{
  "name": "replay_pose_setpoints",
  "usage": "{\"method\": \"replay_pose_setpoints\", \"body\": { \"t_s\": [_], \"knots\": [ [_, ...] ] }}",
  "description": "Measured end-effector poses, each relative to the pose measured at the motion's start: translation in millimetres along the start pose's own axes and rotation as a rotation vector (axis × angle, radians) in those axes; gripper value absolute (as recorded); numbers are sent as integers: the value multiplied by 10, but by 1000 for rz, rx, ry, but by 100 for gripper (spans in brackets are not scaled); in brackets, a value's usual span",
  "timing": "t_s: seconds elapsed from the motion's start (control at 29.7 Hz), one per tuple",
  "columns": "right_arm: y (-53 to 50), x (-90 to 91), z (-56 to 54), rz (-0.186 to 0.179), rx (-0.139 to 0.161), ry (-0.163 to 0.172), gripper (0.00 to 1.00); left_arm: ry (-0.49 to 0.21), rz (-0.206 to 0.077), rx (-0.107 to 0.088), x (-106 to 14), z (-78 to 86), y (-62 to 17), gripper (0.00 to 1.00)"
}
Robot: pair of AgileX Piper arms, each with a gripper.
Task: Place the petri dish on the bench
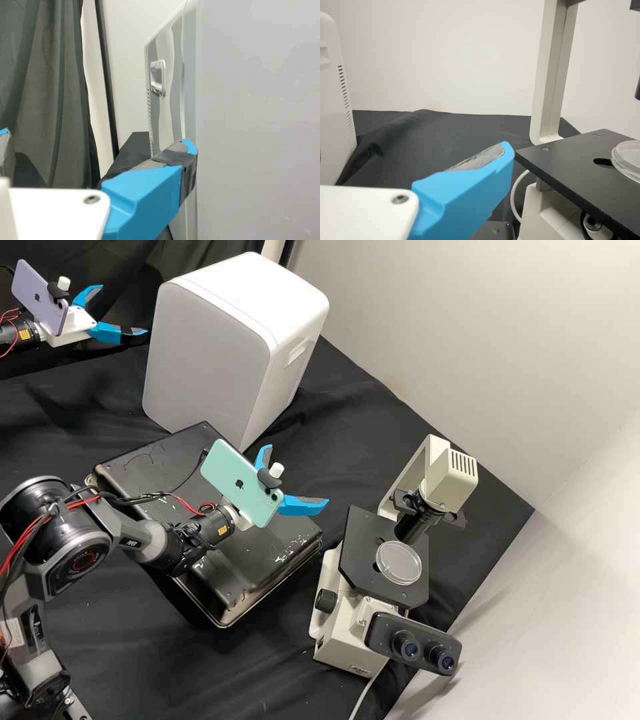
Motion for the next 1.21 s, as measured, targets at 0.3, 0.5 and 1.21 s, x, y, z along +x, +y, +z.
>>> {"method": "replay_pose_setpoints", "body": {
  "t_s": [0.3,0.5,1.21],
  "knots": [
    [0,0,0,0,0,0,100,0,0,0,0,0,0,100],
    [0,0,0,0,0,0,100,-1,-7,2,-14,-2,-18,100],
    [0,0,0,0,0,0,100,-110,-144,22,-846,-113,-431,100]
  ]
}}
